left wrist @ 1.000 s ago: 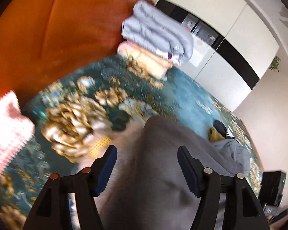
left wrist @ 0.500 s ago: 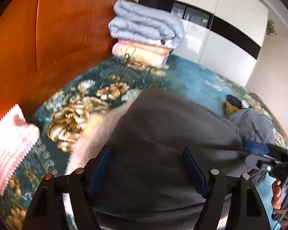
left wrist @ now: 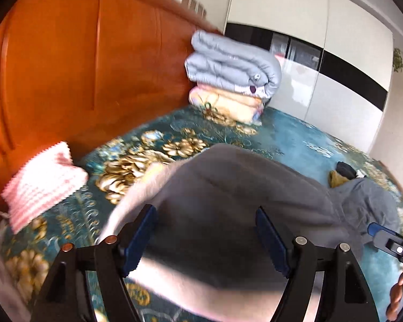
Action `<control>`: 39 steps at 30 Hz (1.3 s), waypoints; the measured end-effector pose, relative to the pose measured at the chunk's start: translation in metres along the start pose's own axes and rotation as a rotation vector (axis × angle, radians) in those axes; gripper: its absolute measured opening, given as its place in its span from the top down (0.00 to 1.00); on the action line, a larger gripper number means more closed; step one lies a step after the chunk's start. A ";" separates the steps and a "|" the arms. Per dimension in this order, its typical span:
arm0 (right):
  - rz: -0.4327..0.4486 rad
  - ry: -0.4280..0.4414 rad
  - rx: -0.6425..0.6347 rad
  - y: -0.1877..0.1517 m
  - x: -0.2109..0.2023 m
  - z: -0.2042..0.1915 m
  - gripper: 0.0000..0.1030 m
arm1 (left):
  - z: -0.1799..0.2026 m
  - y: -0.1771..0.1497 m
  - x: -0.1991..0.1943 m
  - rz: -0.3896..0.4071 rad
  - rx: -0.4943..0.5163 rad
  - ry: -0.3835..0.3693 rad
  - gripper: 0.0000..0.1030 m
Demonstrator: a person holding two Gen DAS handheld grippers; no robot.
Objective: Fold clothes
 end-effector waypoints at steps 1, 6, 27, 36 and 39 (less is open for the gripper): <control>0.004 -0.009 -0.004 -0.009 -0.006 0.004 0.28 | 0.007 -0.012 -0.008 0.016 0.010 0.019 0.23; -0.026 -0.041 -0.017 -0.056 -0.013 0.018 0.28 | 0.030 -0.068 -0.024 0.041 -0.008 0.119 0.22; 0.020 -0.072 -0.124 -0.111 -0.001 0.031 0.00 | 0.047 -0.144 -0.008 -0.014 -0.143 0.431 0.00; 0.014 -0.032 -0.104 -0.123 0.002 0.042 0.00 | 0.071 -0.156 0.007 -0.113 -0.048 0.469 0.00; 0.011 -0.032 -0.107 -0.124 0.002 0.042 0.00 | 0.066 -0.160 0.009 -0.137 -0.073 0.484 0.00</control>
Point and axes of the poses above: each gripper's, at about its wrist camera, not at the fingertips, and x roughly the way its jaws point, z to its right, y to its top, the point moved 3 cm from there along x, roughly the way its jaws point, and after that the axes turned 1 degree about z, right-handed, at the moved point
